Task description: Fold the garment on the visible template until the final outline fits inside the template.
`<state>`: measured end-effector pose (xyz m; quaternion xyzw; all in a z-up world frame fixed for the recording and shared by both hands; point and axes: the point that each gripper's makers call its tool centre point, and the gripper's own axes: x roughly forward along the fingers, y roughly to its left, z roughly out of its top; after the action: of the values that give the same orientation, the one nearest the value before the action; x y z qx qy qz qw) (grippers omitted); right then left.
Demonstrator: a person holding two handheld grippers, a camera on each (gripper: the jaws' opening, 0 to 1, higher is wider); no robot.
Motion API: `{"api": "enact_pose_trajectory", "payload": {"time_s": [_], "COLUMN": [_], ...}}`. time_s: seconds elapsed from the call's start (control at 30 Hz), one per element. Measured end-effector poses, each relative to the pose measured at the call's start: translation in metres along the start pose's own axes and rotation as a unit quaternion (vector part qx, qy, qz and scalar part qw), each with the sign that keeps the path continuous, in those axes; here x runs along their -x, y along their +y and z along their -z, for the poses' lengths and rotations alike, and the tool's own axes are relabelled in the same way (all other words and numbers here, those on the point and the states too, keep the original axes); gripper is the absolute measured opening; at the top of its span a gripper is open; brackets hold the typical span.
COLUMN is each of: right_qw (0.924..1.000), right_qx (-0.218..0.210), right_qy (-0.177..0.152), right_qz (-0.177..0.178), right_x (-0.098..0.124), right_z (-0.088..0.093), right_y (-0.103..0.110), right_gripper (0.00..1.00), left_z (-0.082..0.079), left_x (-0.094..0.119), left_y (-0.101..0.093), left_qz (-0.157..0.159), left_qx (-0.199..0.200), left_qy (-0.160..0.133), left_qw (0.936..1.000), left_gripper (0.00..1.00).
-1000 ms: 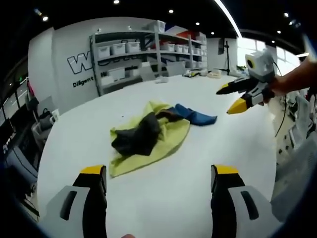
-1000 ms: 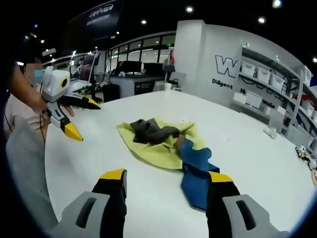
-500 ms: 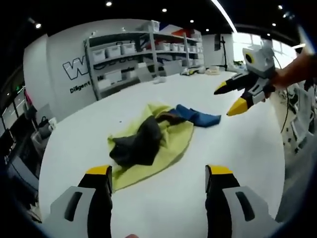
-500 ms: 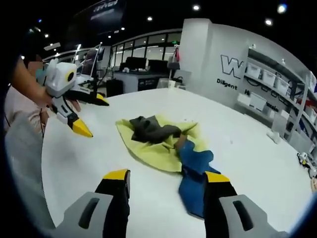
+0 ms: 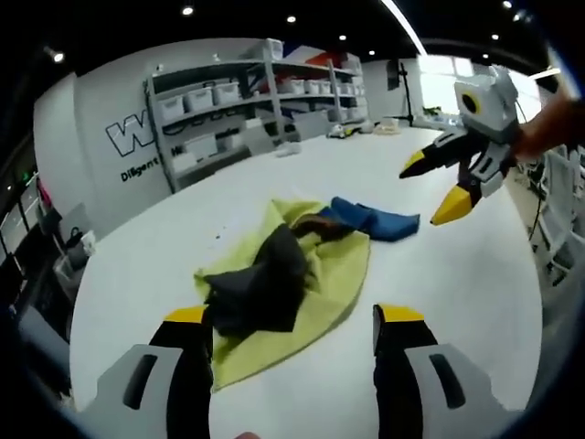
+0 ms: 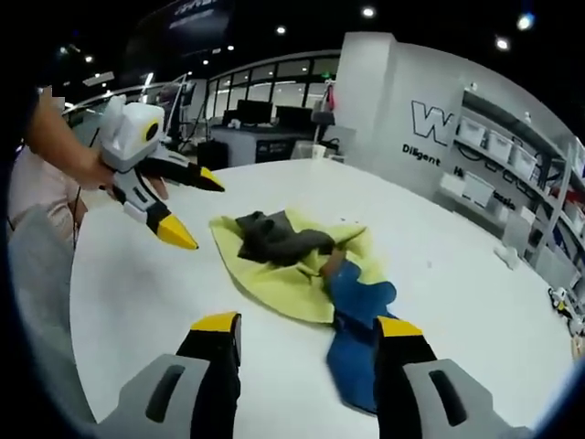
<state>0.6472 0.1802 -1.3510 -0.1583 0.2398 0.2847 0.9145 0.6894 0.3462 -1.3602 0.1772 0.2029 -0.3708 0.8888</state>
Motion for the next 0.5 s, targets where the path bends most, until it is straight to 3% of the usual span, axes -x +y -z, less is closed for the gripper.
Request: {"api": "enact_pose_trajectory", "payload": {"time_s": [0.5], "right_qw": [0.9999], "right_qx": [0.001], "right_qy": [0.011], "right_qz": [-0.007], "right_x": [-0.010], "right_z": [0.004], "right_y": [-0.004], "right_gripper": [0.60], "left_z": [-0.001], "left_x": [-0.045], "left_y": [0.006], "left_qz": [0.008], "left_qx": [-0.022], "left_qy": [0.008], "left_qw": [0.9997], "left_gripper": [0.57]}}
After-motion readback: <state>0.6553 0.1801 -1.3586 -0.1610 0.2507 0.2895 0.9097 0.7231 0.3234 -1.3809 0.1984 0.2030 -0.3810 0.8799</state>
